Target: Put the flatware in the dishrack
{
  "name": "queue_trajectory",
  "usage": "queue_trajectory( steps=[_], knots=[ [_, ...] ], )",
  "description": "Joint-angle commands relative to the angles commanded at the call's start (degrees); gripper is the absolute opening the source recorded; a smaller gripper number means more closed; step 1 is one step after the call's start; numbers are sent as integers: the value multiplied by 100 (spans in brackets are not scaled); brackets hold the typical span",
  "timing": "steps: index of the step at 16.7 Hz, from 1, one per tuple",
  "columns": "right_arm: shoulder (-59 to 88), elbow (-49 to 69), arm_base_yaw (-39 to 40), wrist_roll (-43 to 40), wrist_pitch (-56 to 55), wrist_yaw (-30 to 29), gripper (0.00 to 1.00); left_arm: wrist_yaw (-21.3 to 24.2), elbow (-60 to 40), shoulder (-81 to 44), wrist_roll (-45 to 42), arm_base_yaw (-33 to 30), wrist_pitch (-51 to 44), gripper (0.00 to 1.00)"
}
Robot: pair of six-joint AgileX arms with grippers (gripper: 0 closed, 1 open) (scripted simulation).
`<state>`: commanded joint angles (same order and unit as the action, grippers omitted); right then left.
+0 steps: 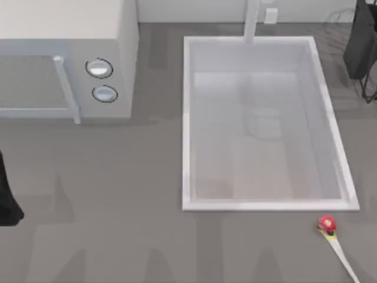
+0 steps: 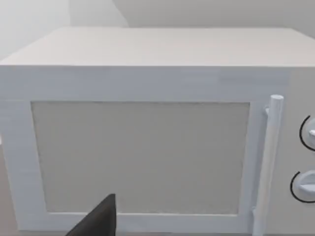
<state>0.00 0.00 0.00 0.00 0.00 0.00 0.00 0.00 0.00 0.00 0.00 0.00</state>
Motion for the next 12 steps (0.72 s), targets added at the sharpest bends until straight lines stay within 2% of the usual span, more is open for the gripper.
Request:
queue_trajectory(
  steps=[3,6,12],
  knots=[
    [71,67,39,15,69,5,100,0,0,0,0,0,0,100],
    [620,533,296,119,584,19,100,0,0,0,0,0,0,100],
    [3309,2176,1189,494,2623,4,100,0,0,0,0,0,0,100]
  ],
)
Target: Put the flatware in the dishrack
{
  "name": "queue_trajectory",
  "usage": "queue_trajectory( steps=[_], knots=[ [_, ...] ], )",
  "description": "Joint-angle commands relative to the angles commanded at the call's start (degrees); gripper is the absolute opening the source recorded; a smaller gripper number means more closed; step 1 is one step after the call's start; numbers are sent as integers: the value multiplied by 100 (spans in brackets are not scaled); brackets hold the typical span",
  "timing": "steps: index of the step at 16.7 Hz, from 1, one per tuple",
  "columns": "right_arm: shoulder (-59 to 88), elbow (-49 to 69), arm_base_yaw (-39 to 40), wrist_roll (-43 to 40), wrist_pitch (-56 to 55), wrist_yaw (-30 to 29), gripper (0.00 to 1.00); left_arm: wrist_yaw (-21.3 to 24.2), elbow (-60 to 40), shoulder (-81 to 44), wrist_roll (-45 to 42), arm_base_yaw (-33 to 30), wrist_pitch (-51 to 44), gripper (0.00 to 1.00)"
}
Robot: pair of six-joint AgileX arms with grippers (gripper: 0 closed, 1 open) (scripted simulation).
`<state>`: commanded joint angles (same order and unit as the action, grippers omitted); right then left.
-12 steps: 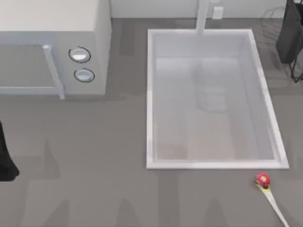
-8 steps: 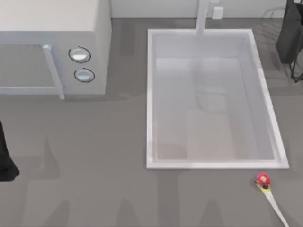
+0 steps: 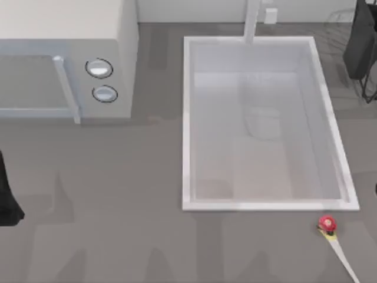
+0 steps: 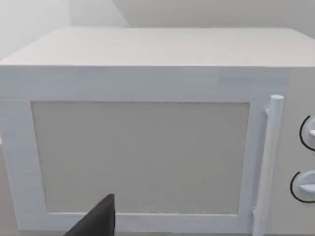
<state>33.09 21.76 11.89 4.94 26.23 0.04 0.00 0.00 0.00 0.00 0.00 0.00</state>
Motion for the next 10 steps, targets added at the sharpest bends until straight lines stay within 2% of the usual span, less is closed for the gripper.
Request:
queue_trajectory(
  steps=[5,10],
  knots=[
    [2684,1453,810,338,1866,-13,100,0,0,0,0,0,0,100],
    [4291,2582,1393,590,3116,-11,100,0,0,0,0,0,0,100]
  ],
)
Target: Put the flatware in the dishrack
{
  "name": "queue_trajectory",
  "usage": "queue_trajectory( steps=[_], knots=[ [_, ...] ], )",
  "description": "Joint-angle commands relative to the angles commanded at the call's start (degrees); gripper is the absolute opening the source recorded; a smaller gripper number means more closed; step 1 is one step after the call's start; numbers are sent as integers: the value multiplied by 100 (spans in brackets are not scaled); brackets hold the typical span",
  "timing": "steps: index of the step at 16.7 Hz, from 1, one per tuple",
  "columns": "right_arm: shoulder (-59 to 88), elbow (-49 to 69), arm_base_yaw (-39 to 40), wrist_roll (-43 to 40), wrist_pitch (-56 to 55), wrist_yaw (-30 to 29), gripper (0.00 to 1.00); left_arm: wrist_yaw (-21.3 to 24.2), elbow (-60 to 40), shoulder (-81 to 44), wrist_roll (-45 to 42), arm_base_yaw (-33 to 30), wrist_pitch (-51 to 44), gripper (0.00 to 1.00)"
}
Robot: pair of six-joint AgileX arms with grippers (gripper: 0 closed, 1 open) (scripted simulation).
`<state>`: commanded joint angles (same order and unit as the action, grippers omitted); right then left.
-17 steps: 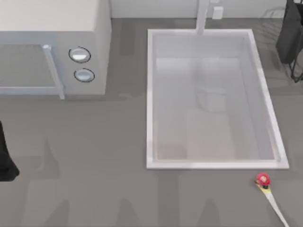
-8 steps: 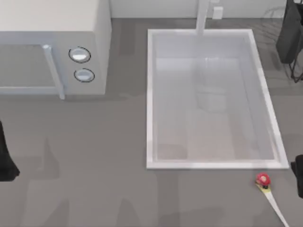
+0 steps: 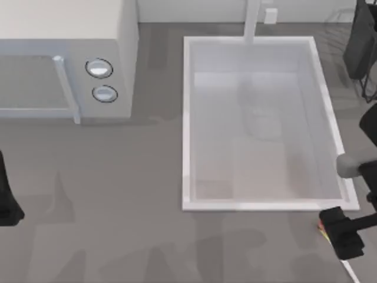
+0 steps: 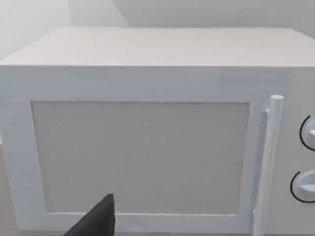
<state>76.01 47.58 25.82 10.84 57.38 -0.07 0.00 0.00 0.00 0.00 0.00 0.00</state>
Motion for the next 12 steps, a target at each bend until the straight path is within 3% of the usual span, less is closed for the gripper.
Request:
queue_trajectory(
  steps=[7,12],
  knots=[
    [412,319,151,65,297,0,100,0,0,0,0,0,0,100],
    [599,66,139,58,-120,0,100,0,0,0,0,0,0,100]
  ],
)
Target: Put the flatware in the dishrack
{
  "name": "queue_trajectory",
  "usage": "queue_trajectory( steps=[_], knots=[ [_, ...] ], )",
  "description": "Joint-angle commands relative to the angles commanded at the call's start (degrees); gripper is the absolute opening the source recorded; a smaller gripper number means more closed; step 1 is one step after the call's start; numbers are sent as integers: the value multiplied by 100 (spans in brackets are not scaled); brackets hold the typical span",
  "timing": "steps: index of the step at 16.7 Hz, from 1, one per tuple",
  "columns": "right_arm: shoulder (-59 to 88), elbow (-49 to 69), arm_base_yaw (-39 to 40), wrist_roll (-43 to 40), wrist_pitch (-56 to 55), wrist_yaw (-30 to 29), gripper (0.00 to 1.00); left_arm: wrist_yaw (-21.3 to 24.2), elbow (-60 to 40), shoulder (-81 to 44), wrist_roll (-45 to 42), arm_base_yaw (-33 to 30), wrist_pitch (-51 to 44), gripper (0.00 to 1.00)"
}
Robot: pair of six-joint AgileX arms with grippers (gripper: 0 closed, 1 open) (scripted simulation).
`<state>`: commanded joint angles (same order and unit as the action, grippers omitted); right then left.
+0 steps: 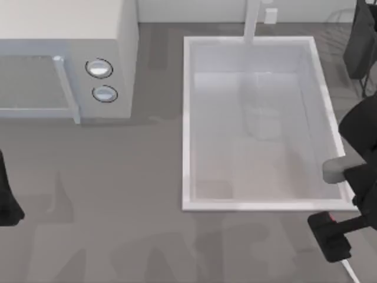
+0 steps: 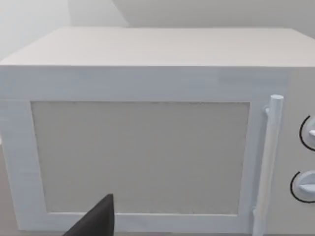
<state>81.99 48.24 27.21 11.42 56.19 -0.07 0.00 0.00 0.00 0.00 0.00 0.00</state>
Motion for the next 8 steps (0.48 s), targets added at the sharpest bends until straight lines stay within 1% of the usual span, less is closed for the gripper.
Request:
queue_trajectory(
  steps=[6,8],
  knots=[
    [814,-890,21,33,-1757,1,100,0,0,0,0,0,0,100],
    [1010,-1102,28,42,-2149,0,100,0,0,0,0,0,0,100]
  ],
)
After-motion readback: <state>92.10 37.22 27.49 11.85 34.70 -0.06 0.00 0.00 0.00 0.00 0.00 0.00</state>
